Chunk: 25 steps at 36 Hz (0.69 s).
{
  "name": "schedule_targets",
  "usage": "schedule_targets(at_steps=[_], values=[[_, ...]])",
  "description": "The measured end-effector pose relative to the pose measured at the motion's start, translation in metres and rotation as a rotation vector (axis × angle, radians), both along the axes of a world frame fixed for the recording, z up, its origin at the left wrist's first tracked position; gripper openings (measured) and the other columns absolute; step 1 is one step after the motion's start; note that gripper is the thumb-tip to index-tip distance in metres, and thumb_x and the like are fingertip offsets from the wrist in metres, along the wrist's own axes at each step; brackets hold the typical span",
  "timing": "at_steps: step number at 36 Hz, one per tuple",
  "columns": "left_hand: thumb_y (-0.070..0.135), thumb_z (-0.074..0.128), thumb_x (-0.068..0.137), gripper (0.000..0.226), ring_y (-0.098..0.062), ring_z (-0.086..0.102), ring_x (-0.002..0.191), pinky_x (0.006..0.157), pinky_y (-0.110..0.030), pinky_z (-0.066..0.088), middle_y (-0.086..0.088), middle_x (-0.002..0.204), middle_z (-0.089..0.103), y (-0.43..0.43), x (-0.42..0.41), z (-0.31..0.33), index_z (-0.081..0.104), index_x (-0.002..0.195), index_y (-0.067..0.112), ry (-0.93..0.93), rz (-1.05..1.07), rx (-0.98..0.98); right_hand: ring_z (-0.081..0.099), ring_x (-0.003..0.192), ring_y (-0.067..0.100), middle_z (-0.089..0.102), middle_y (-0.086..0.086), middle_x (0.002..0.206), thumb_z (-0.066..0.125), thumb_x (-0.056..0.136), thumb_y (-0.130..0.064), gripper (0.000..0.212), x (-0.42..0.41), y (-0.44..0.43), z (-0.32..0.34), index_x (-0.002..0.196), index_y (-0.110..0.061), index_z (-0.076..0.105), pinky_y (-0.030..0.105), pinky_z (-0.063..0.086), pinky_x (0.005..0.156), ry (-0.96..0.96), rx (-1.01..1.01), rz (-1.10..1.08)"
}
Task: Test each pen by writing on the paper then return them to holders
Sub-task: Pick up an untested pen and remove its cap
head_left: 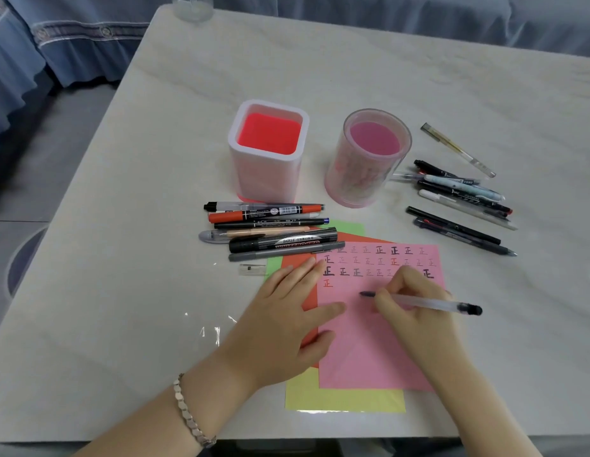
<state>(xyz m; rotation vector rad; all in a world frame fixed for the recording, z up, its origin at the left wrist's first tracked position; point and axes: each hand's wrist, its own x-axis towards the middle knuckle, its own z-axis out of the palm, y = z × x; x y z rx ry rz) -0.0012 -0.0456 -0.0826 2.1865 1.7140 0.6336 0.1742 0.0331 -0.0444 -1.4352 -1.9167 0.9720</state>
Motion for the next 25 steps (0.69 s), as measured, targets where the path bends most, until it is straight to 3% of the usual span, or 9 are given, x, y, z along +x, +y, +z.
schedule_targets(at_steps=[4, 7, 10, 13, 18, 22, 25], values=[[0.037, 0.050, 0.084, 0.033, -0.025, 0.028, 0.138, 0.111, -0.039, 0.020, -0.016, 0.143, 0.041, 0.000, 0.000, 0.000, 0.064, 0.113, 0.031, 0.002, 0.000, 0.012, 0.044, 0.053, 0.014, 0.055, 0.011, 0.054, 0.054, 0.063, -0.030, 0.025, 0.007, 0.001, -0.001, 0.058, -0.007, 0.049, 0.018, 0.029, 0.045, -0.039, 0.020, -0.039], [0.037, 0.051, 0.084, 0.032, -0.025, 0.028, 0.138, 0.111, -0.039, 0.019, -0.016, 0.143, 0.041, 0.000, 0.000, 0.000, 0.064, 0.112, 0.031, 0.011, 0.005, 0.019, 0.040, 0.050, 0.010, 0.053, 0.012, 0.054, 0.051, 0.056, -0.038, 0.035, 0.010, 0.001, 0.001, 0.058, -0.004, 0.049, 0.020, 0.027, 0.044, -0.032, -0.040, -0.003], [0.037, 0.051, 0.084, 0.032, -0.024, 0.027, 0.138, 0.111, -0.039, 0.019, -0.016, 0.143, 0.042, 0.000, 0.000, -0.001, 0.064, 0.112, 0.031, 0.022, 0.001, 0.024, 0.037, 0.048, 0.009, 0.051, 0.017, 0.056, 0.055, 0.059, -0.027, 0.024, 0.014, 0.001, 0.002, 0.058, -0.003, 0.048, 0.025, 0.029, 0.047, -0.030, -0.066, -0.060], [0.037, 0.051, 0.084, 0.032, -0.024, 0.027, 0.138, 0.111, -0.038, 0.019, -0.016, 0.143, 0.042, 0.000, 0.000, -0.002, 0.064, 0.113, 0.031, 0.029, -0.004, 0.020, 0.040, 0.050, 0.015, 0.054, 0.018, 0.057, 0.054, 0.055, -0.029, 0.025, 0.018, 0.003, 0.004, 0.057, -0.005, 0.046, 0.027, 0.030, 0.049, -0.022, -0.087, -0.110], [0.033, 0.045, 0.091, 0.031, -0.023, 0.028, 0.137, 0.111, -0.036, 0.019, -0.015, 0.142, 0.044, 0.000, -0.002, 0.001, 0.064, 0.114, 0.024, -0.001, 0.003, 0.040, 0.043, 0.052, 0.011, 0.059, 0.009, 0.061, 0.054, 0.059, -0.025, 0.018, 0.017, 0.002, 0.011, 0.062, -0.007, 0.050, 0.026, 0.032, 0.049, 0.017, -0.090, -0.157], [0.016, 0.046, 0.088, 0.027, -0.025, 0.048, 0.117, 0.098, -0.036, 0.036, -0.011, 0.125, 0.058, -0.001, -0.007, 0.002, 0.058, 0.113, 0.015, -0.005, 0.164, 0.210, 0.053, 0.059, 0.004, 0.064, -0.007, 0.063, 0.056, 0.064, -0.023, 0.013, 0.006, -0.004, 0.017, 0.066, -0.010, 0.056, 0.026, 0.037, 0.056, 0.090, -0.116, -0.120], [0.011, 0.046, 0.083, 0.030, -0.023, 0.051, 0.101, 0.087, -0.034, 0.038, -0.006, 0.110, 0.061, -0.003, -0.019, 0.007, 0.057, 0.111, 0.014, 0.011, 0.332, 0.264, 0.057, 0.066, 0.002, 0.066, -0.008, 0.065, 0.063, 0.074, -0.018, 0.009, -0.001, -0.007, 0.019, 0.069, -0.013, 0.057, 0.023, 0.039, 0.061, 0.122, -0.124, -0.081]])
